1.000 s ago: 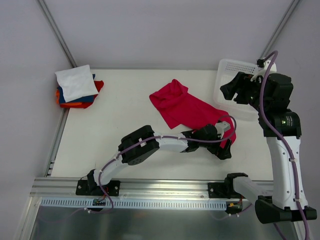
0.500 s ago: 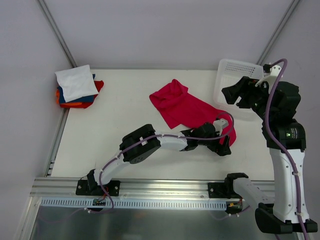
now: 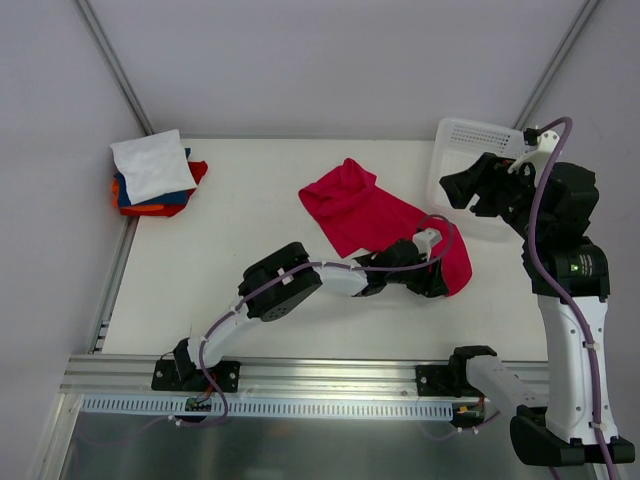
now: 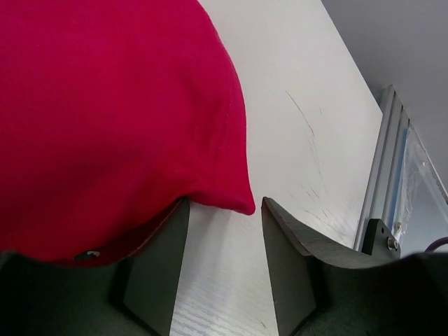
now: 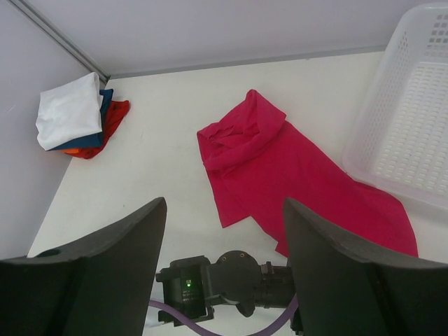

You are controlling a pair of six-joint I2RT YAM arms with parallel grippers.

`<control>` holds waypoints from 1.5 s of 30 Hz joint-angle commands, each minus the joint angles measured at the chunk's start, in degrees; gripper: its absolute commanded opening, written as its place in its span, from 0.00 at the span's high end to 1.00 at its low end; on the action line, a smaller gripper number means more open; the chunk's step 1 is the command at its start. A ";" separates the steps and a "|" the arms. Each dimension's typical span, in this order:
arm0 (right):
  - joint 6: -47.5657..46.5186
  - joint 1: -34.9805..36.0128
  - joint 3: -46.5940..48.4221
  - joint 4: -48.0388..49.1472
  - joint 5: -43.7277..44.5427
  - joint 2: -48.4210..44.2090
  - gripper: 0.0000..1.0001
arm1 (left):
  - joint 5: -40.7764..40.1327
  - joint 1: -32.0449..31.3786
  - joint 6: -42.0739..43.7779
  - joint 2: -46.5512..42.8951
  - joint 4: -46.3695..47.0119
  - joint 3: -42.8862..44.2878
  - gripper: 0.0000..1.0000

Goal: Fold and stack the t-shirts
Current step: Flatten the tshirt out

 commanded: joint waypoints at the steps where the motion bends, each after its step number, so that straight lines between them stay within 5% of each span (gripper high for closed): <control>1: 0.05 -0.42 -0.13 2.99 -1.08 -0.23 0.29 | -1.09 0.46 -0.49 4.80 -7.63 -2.15 0.53; 14: -0.57 -0.42 -0.13 2.90 -0.38 -0.59 0.28 | -0.56 0.47 -2.42 7.96 -10.27 1.19 0.67; 22: -0.66 -0.51 -0.65 2.99 -0.20 -0.67 0.28 | -0.21 0.46 -3.21 8.05 -10.53 0.49 1.00; 28: -0.92 -0.42 -1.71 3.16 -0.03 -0.76 0.28 | -1.26 0.46 -4.62 3.32 -10.53 -6.62 1.00; 36: -3.98 -0.51 -5.40 3.51 3.04 -0.59 0.28 | -8.02 0.29 -7.60 -17.33 -11.58 -30.08 1.00; 45: -4.17 -0.60 -9.00 6.32 3.31 2.14 0.28 | -21.71 0.11 -19.63 -48.76 -26.16 -54.15 1.00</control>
